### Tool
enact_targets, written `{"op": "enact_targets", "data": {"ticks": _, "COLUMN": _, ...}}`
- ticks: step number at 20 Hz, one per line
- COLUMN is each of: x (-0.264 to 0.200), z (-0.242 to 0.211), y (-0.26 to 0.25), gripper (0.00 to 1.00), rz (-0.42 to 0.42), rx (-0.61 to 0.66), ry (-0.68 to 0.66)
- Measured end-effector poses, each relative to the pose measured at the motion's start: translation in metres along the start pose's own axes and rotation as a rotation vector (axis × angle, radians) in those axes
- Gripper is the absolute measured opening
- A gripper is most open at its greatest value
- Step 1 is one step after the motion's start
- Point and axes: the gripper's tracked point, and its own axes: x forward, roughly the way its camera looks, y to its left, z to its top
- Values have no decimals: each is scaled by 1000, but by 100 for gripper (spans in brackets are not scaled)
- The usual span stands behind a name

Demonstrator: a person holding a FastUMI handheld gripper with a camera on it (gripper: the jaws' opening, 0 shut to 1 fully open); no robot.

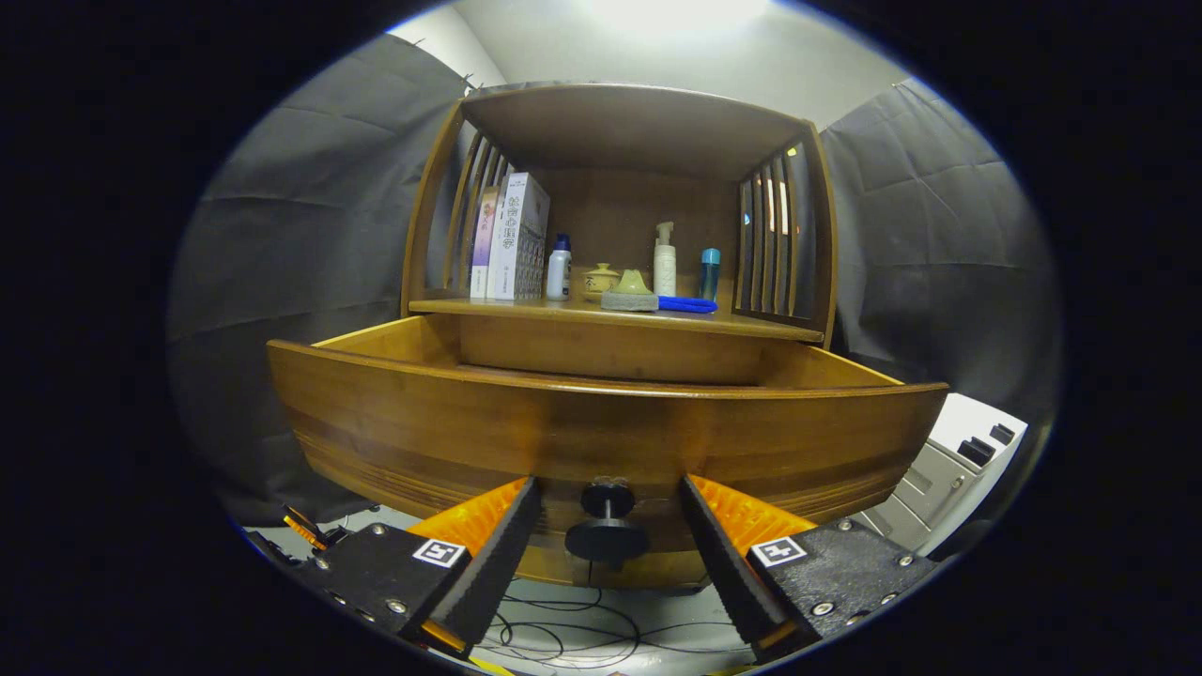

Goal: Pull open the drawer, take out the items inside it, and place them on the countertop above the cabinet.

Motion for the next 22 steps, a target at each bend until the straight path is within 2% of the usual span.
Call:
{"op": "enact_targets", "data": {"ticks": 12, "x": 60, "z": 24, "y": 1, "gripper": 95, "rz": 1, "rx": 54, "ry": 24}}
{"op": "enact_targets", "data": {"ticks": 16, "x": 95, "z": 22, "y": -7, "gripper": 94, "rz": 11, "rx": 101, "ry": 71}}
{"op": "enact_targets", "data": {"ticks": 22, "x": 147, "z": 25, "y": -6, "gripper": 95, "rz": -2, "rx": 64, "ry": 57}}
